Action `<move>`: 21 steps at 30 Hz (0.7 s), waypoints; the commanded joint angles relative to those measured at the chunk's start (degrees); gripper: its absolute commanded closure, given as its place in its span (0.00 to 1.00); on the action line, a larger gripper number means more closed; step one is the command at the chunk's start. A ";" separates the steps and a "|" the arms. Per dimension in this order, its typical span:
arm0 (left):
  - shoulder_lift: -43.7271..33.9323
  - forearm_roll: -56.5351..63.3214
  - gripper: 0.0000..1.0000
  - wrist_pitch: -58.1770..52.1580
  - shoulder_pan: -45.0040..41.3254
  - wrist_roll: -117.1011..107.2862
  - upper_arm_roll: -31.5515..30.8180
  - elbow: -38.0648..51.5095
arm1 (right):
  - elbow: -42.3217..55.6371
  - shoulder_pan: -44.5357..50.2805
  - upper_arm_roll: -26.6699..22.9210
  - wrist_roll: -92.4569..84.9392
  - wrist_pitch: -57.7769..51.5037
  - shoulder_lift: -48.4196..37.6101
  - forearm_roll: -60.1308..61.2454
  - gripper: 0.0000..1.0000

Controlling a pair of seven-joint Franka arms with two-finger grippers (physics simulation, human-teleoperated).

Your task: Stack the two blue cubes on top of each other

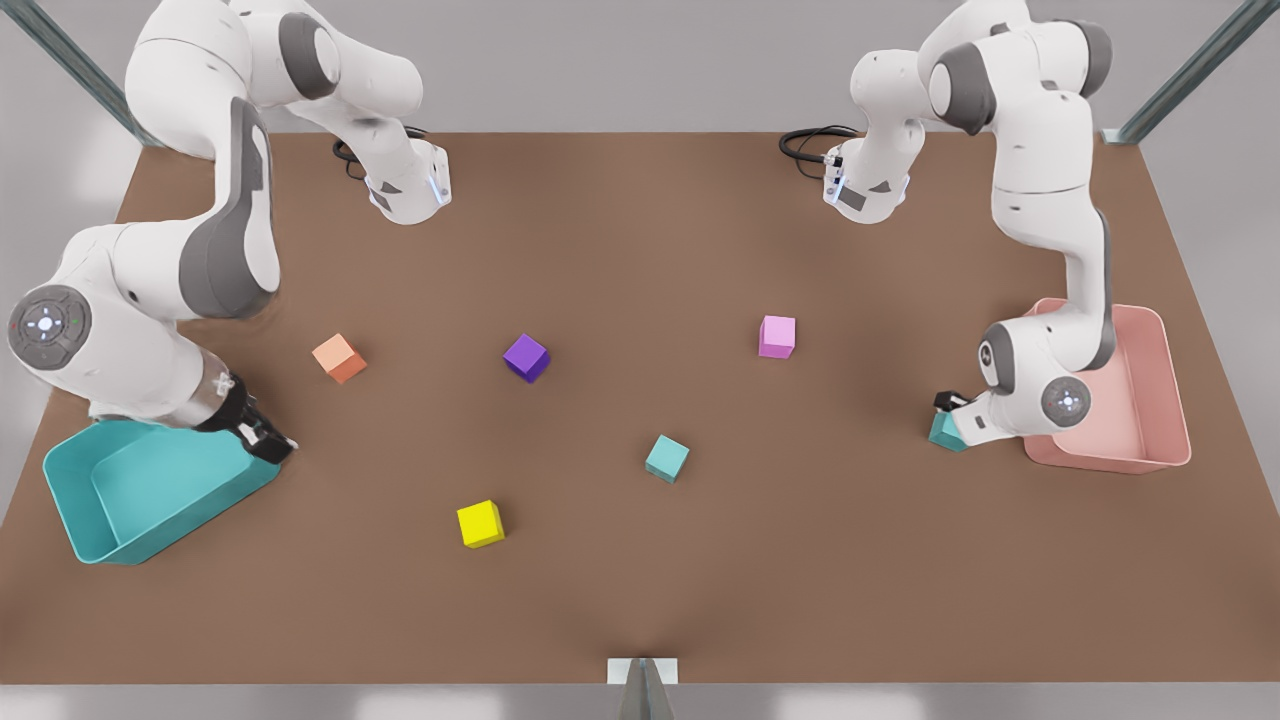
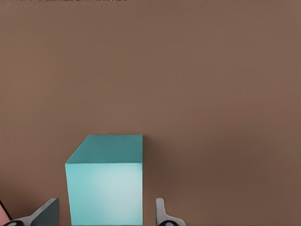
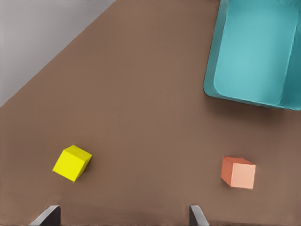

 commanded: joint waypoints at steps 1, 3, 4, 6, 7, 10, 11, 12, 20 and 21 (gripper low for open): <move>0.45 -0.47 0.00 3.75 -0.06 13.47 0.01 0.04 | -8.20 0.61 0.00 -46.08 -7.98 -9.89 -0.75 0.00; 1.15 -0.55 0.00 5.15 -0.06 13.47 0.01 0.04 | -15.66 0.52 -0.09 -45.99 -3.60 -13.93 0.66 0.00; 1.68 -0.55 0.00 5.68 -0.06 13.47 0.01 0.04 | -17.88 0.34 0.00 -45.99 -2.00 -14.73 0.66 0.00; 2.91 -0.64 0.00 6.91 -0.06 13.39 0.01 0.04 | -16.21 0.52 -0.27 -45.73 -2.35 -11.04 0.66 0.00; 3.70 -1.78 0.00 6.91 -0.06 13.47 0.01 0.04 | -16.21 0.52 -0.27 -45.73 -2.35 -10.69 0.66 0.00; 4.40 -2.05 0.00 6.83 -0.06 13.47 0.01 -0.04 | -16.30 0.17 -0.44 -45.73 -2.44 -9.72 0.48 0.00; 4.40 -2.05 0.00 6.48 -0.06 13.47 -0.08 -0.04 | -16.39 -0.10 -0.36 -45.73 -2.61 -9.28 0.57 0.00; 4.32 -2.05 0.00 6.39 -0.06 13.47 0.00 -0.04 | -16.39 -0.10 -0.36 -45.73 -2.61 -9.28 0.66 0.00; 3.70 -2.14 0.00 6.48 0.02 13.39 0.01 -2.15 | -16.56 -0.89 -0.36 -45.73 -2.61 -8.75 2.33 0.00; 3.09 -2.14 0.00 6.48 0.02 13.39 0.01 -2.59 | -16.56 -1.06 -0.36 -45.73 -2.61 -8.66 2.33 0.00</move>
